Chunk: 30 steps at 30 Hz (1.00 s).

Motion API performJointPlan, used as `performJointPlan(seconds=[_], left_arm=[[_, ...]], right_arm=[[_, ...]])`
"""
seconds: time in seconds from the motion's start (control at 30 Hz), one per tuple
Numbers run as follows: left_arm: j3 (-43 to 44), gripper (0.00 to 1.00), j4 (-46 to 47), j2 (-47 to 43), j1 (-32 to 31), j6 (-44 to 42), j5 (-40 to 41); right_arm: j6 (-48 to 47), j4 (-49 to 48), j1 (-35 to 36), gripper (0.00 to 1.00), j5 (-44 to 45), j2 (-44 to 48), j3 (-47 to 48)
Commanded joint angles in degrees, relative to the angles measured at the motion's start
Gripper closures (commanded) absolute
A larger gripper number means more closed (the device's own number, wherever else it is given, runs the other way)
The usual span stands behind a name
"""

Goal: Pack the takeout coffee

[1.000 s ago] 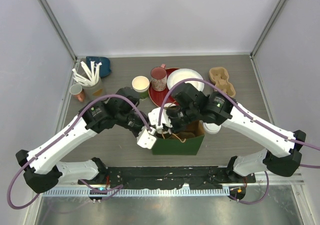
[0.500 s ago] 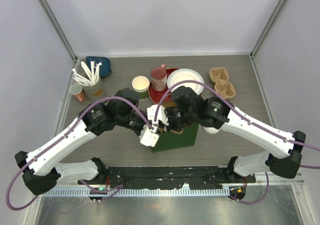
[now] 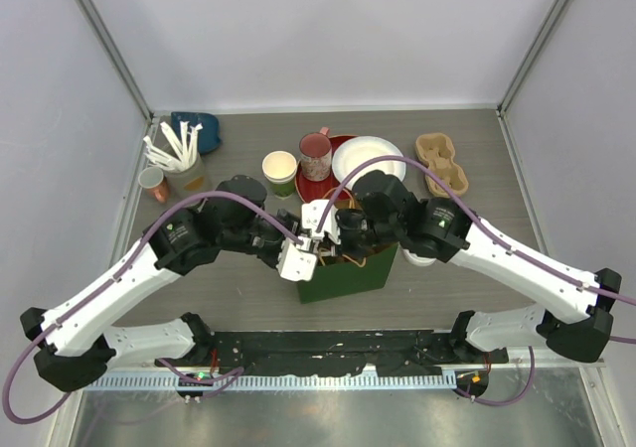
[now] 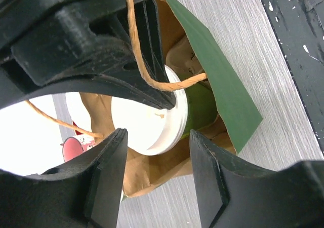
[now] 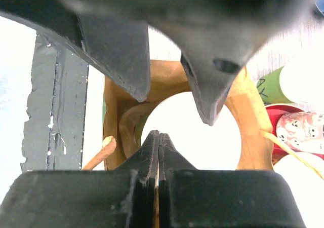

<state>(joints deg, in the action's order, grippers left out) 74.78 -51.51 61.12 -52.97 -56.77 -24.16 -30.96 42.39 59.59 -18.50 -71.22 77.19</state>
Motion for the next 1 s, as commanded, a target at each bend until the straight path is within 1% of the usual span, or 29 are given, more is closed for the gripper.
performJointPlan(seconds=[0.0, 0.07, 0.2, 0.23, 0.3, 0.33, 0.43, 0.47, 0.53, 0.57, 0.67, 0.77, 0.8, 0.9, 0.93, 0.97], left_arm=[[4.4, 0.43, 10.8, -4.2, 0.2, 6.7, 0.3], [4.4, 0.42, 10.6, -4.4, 0.2, 7.5, 1.8], [6.2, 0.41, 12.9, -4.8, 0.2, 15.0, 6.1], [6.9, 0.40, 13.8, -4.6, 0.1, 20.2, 6.8], [9.6, 0.39, 14.2, -4.0, 0.3, 26.8, 9.7], [10.5, 0.38, 13.9, -3.2, 0.5, 34.8, 10.9], [13.5, 0.39, 10.7, -1.5, 1.6, 45.3, 14.4], [14.2, 0.39, 10.0, -1.1, 1.8, 52.0, 15.6], [14.7, 0.40, 8.2, -0.5, 3.4, 56.4, 18.5], [15.0, 0.40, 7.7, 0.0, 4.0, 62.5, 19.9], [16.2, 0.40, 5.1, 2.7, 7.2, 68.2, 22.7], [16.5, 0.40, 0.3, 5.1, 10.3, 71.1, 22.8], [15.9, 0.41, -0.3, 5.6, 11.6, 71.7, 22.6], [14.5, 0.41, -3.0, 6.8, 11.7, 70.8, 21.5], [14.4, 0.41, -3.6, 7.1, 11.7, 70.5, 20.5], [13.9, 0.41, -4.1, 7.4, 11.7, 70.4, 17.7]], right_arm=[[-0.9, 6.6, 0.1, 0.99, 1.8, -0.4, -1.3], [-1.1, 6.9, 0.0, 0.99, 1.7, -0.6, -1.2], [-1.8, 7.3, 0.1, 0.99, 1.5, -0.9, -0.6], [-2.2, 7.7, 0.0, 0.99, 1.5, -1.1, -0.4], [-3.4, 8.7, 0.0, 0.99, 1.0, -1.2, 0.1], [-3.7, 9.1, 0.0, 0.99, 0.8, -1.2, 0.2], [-4.8, 9.9, 0.0, 0.99, 0.4, -1.6, 0.9], [-5.2, 10.1, 0.1, 0.99, 0.3, -1.9, 1.2], [-6.2, 10.4, 0.0, 0.99, 0.2, -2.5, 2.3], [-6.7, 10.9, 0.0, 0.99, 0.1, -2.8, 2.7], [-8.5, 11.9, 0.1, 0.99, 0.0, -3.8, 3.8], [-9.3, 11.8, 0.0, 0.99, -0.1, -4.5, 4.6], [-9.3, 11.6, 0.0, 0.99, 0.0, -4.9, 5.2], [-9.7, 11.7, 0.2, 0.99, -0.3, -5.8, 7.2], [-10.2, 11.7, 0.3, 0.99, -0.4, -5.9, 7.6], [-10.6, 12.0, 0.3, 0.99, -0.7, -6.2, 8.3]])
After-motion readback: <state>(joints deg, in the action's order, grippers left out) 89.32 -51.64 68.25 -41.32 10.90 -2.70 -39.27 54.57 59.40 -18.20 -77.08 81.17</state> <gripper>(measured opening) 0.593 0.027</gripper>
